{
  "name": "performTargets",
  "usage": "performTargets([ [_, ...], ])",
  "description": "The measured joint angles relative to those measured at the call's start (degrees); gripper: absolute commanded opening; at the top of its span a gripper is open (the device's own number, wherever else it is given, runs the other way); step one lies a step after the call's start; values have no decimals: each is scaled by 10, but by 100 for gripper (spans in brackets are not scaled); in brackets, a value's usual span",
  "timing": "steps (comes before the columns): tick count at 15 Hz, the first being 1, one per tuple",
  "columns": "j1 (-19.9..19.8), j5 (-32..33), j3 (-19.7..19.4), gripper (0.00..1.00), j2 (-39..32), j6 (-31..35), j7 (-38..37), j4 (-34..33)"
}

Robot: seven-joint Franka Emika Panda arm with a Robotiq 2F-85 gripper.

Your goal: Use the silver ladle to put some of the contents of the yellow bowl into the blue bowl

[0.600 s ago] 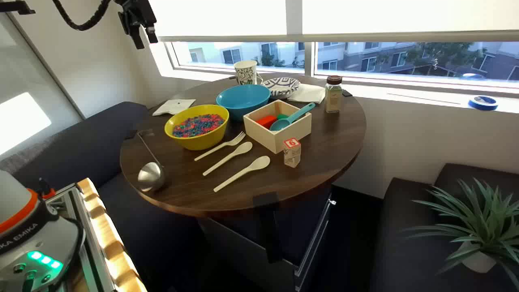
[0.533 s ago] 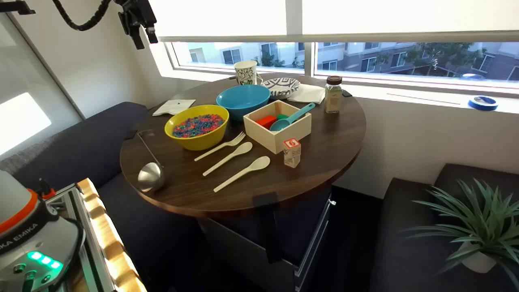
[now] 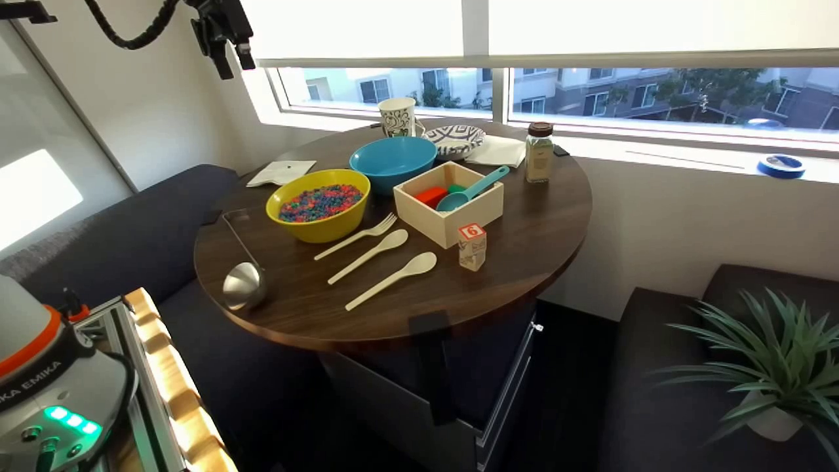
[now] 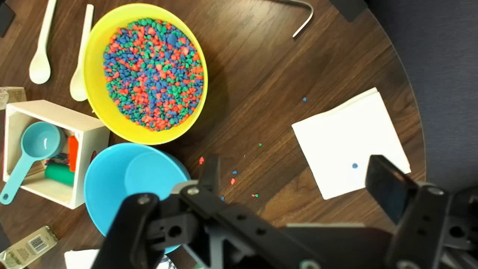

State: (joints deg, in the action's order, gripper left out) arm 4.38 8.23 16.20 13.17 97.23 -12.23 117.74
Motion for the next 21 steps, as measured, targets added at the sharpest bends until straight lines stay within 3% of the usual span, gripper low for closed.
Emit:
performTargets([
  [3,2,0,-2,100,0,0,0,0],
  [5,14,0,-9,100,1,0,43,2],
  [9,42,-23,-38,100,42,2,178,40],
  [16,65,-19,-147,100,203,1,476,161],
  [21,89,-13,-177,100,221,68,620,261],
])
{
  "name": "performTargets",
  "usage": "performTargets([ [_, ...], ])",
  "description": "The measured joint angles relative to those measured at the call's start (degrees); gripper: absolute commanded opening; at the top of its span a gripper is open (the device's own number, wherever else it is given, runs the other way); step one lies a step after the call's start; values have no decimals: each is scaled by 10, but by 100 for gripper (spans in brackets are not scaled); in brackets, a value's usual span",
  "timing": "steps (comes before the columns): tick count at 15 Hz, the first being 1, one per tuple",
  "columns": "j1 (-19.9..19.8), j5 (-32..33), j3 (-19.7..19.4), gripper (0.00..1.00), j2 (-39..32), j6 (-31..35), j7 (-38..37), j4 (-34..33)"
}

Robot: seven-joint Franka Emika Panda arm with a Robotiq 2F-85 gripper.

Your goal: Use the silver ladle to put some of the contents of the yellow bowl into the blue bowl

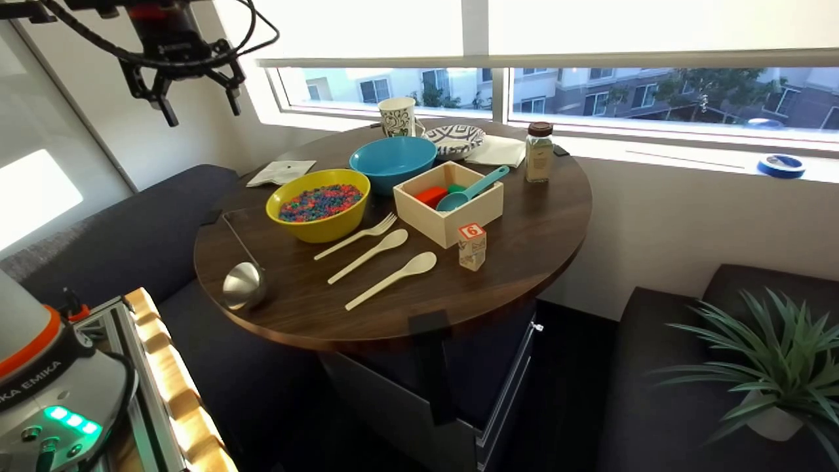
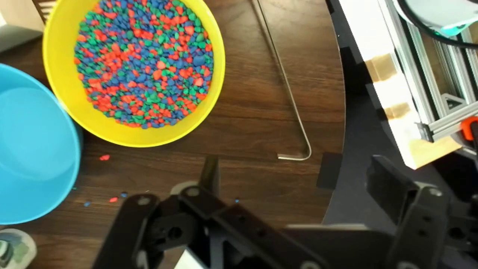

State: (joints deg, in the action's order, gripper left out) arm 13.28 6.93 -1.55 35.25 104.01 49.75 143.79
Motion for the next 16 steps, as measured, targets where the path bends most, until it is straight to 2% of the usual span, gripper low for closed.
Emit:
performTargets([
  [6,16,1,1,100,-27,59,103,83],
  [13,14,2,3,100,-30,61,110,84],
  [16,14,11,14,100,-30,85,110,94],
])
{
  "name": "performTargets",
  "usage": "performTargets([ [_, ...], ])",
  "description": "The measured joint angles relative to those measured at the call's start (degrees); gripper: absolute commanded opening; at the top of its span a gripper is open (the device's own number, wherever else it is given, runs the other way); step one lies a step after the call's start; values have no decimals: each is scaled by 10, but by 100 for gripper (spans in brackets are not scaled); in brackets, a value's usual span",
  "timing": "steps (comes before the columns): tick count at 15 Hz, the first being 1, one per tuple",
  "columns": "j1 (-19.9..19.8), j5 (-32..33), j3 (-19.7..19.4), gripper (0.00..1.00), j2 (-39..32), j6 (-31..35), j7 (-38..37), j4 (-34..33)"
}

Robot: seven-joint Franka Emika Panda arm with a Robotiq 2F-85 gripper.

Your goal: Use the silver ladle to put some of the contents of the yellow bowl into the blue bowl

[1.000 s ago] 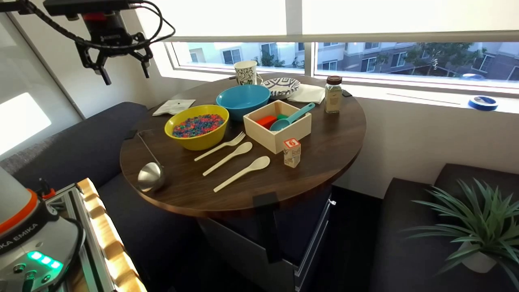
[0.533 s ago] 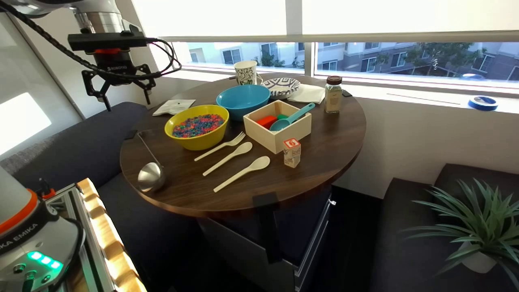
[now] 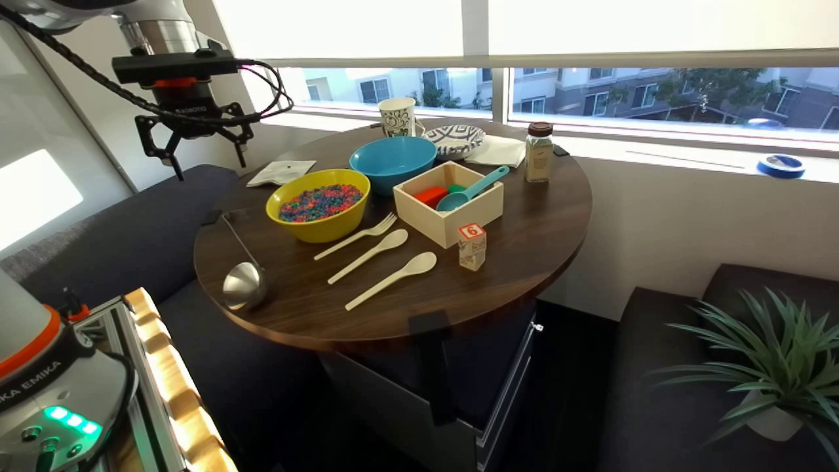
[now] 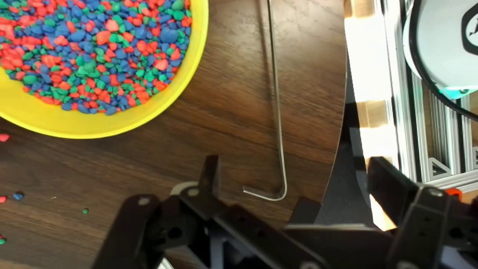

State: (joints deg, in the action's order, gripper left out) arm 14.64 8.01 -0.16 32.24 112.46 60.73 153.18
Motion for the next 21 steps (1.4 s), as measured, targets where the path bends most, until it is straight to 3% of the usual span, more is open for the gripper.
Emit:
performTargets([
  [6,1,0,4,100,-8,81,4,53],
  [21,2,-1,19,100,-81,113,-3,45],
])
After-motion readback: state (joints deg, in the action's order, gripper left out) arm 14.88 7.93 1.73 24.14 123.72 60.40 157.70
